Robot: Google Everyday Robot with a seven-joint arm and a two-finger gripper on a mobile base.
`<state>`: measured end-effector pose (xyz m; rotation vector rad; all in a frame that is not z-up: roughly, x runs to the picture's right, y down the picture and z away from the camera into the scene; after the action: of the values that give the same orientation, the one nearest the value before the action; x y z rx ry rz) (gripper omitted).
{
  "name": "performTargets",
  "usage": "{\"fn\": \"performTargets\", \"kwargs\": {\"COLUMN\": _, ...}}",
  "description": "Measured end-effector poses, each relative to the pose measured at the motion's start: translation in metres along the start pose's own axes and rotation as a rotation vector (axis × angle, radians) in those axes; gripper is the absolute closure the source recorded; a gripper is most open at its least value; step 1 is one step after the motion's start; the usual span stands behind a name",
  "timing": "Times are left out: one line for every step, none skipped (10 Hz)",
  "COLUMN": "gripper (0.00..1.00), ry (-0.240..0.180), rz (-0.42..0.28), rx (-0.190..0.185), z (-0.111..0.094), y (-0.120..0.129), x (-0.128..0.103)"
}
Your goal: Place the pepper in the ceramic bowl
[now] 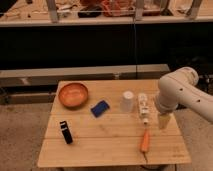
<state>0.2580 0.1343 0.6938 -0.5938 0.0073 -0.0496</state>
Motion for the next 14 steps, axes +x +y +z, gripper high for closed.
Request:
{"fn": "performTargets", "kwargs": {"gripper": 0.2, "ry": -0.001, "rz": -0.01, "rx": -0.001, "z": 0.001, "y": 0.002, "x": -0.002}}
{"fn": "performTargets", "kwargs": {"gripper": 0.2, "ry": -0.002, "rz": -0.042, "rx": -0.002, "z": 0.005, "y": 0.007, "x": -0.01}}
{"fn": "performTargets", "kwargs": {"gripper": 0.2, "ry": -0.004, "rz": -0.07, "rx": -0.004, "z": 0.01, "y": 0.011, "x": -0.019}}
{"fn": "performTargets", "kwargs": {"gripper": 0.2, "ry": -0.004, "rz": -0.108, "rx": -0.005, "z": 0.017, "y": 0.014, "x": -0.03}}
{"fn": "performTargets", "kwargs": {"gripper": 0.2, "ry": -0.004, "rz": -0.142, "rx": -0.006, "z": 0.023, "y": 0.018, "x": -0.037}}
{"fn": "performTargets", "kwargs": {"gripper": 0.2, "ry": -0.004, "rz": -0.148, "rx": -0.008, "z": 0.024, "y": 0.02, "x": -0.038}}
{"fn": "performTargets", "kwargs": {"gripper": 0.2, "ry": -0.001, "rz": -0.167, "rx": -0.012, "z": 0.027, "y": 0.021, "x": -0.039}}
{"fn": "performTargets", "kwargs": {"gripper": 0.2, "ry": -0.005, "rz": -0.198, "rx": -0.017, "z": 0.033, "y": 0.025, "x": -0.048}}
{"fn": "performTargets", "kwargs": {"gripper": 0.2, "ry": -0.003, "rz": -0.241, "rx": -0.017, "z": 0.04, "y": 0.028, "x": -0.057}}
{"fn": "performTargets", "kwargs": {"gripper": 0.2, "ry": 0.002, "rz": -0.267, "rx": -0.019, "z": 0.043, "y": 0.032, "x": -0.058}}
{"fn": "performTargets", "kwargs": {"gripper": 0.2, "ry": 0.004, "rz": -0.294, "rx": -0.024, "z": 0.047, "y": 0.037, "x": -0.058}}
{"fn": "performTargets", "kwargs": {"gripper": 0.2, "ry": 0.008, "rz": -0.306, "rx": -0.025, "z": 0.049, "y": 0.038, "x": -0.06}}
{"fn": "performTargets", "kwargs": {"gripper": 0.2, "ry": 0.015, "rz": -0.336, "rx": -0.025, "z": 0.053, "y": 0.037, "x": -0.063}}
{"fn": "performTargets", "kwargs": {"gripper": 0.2, "ry": 0.02, "rz": -0.367, "rx": -0.025, "z": 0.057, "y": 0.039, "x": -0.065}}
